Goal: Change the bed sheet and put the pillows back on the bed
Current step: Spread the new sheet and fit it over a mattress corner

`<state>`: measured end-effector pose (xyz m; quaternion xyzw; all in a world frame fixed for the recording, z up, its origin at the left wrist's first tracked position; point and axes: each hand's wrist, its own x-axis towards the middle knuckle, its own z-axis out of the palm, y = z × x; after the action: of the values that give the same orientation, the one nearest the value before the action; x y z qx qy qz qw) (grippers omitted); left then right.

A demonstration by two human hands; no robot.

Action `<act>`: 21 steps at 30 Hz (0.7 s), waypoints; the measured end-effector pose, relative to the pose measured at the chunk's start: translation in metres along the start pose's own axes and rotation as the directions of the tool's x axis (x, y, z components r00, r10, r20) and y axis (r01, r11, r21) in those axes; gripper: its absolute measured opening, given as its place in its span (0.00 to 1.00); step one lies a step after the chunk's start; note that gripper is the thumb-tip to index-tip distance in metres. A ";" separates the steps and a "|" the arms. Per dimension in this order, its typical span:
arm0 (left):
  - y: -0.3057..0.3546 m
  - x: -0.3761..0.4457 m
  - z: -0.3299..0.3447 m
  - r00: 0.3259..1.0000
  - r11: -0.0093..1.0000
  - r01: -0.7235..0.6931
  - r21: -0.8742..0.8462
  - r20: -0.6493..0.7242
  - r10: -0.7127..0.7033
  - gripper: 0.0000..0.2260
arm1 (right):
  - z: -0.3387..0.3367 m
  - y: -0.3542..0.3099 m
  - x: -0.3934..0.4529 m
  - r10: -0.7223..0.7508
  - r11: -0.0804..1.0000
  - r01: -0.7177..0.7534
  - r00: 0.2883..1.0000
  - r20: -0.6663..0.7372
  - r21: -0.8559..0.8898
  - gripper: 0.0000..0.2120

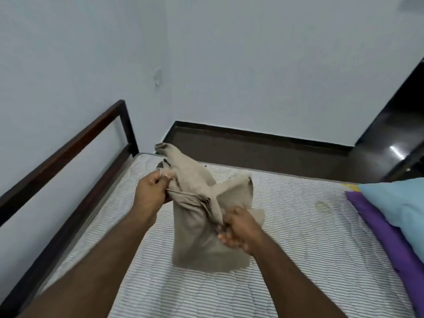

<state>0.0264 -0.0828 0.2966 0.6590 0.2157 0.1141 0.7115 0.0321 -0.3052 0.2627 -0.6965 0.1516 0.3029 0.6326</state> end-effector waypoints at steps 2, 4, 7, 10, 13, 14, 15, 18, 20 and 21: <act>0.006 0.012 0.026 0.995 0.999 -0.039 -0.026 0.089 0.041 0.09 | -0.015 0.000 0.004 0.009 0.983 -0.017 0.999 -0.048 -0.183 0.07; 0.012 0.024 0.044 0.985 0.998 -0.043 -0.042 0.168 0.049 0.07 | -0.024 -0.012 0.016 -0.207 0.961 0.149 0.946 -0.249 -0.233 0.06; 0.025 0.039 0.066 0.965 0.998 -0.022 -0.057 0.260 0.036 0.07 | -0.032 -0.046 0.020 -0.565 0.811 0.458 0.775 -0.285 -0.363 0.11; 0.037 0.058 0.077 0.926 0.998 -0.036 -0.055 0.374 0.054 0.08 | -0.017 -0.077 0.020 -0.689 0.684 0.653 0.725 0.008 -0.325 0.10; 0.047 0.078 0.078 0.904 0.990 0.003 -0.142 0.424 0.058 0.09 | -0.015 -0.087 0.051 -0.647 0.677 0.484 0.751 -0.135 -0.555 0.11; 0.052 0.085 0.075 0.910 0.986 0.008 -0.167 0.409 0.061 0.09 | -0.019 -0.087 0.063 -0.612 0.717 0.399 0.753 -0.242 -0.572 0.05; 0.055 0.095 0.071 0.921 0.984 0.000 -0.180 0.383 0.070 0.08 | -0.025 -0.087 0.072 -0.573 0.771 0.349 0.745 -0.341 -0.533 0.02; 0.065 0.121 0.052 0.959 0.971 -0.008 -0.237 0.273 0.074 0.08 | -0.055 -0.083 0.086 -0.313 0.931 0.358 0.673 -0.670 -0.074 0.05; 0.069 0.135 0.039 0.971 0.975 -0.059 -0.216 0.212 0.105 0.08 | -0.075 -0.074 0.087 -0.098 0.858 0.442 0.642 -0.760 0.263 0.06; 0.070 0.140 0.036 0.969 0.980 -0.095 -0.177 0.207 0.131 0.09 | -0.081 -0.068 0.086 -0.049 0.855 0.424 0.639 -0.768 0.298 0.07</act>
<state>0.1750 -0.0451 0.3448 0.6174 0.0882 0.0991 0.7754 0.1578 -0.3584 0.2651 -0.6047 0.3639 -0.1363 0.6953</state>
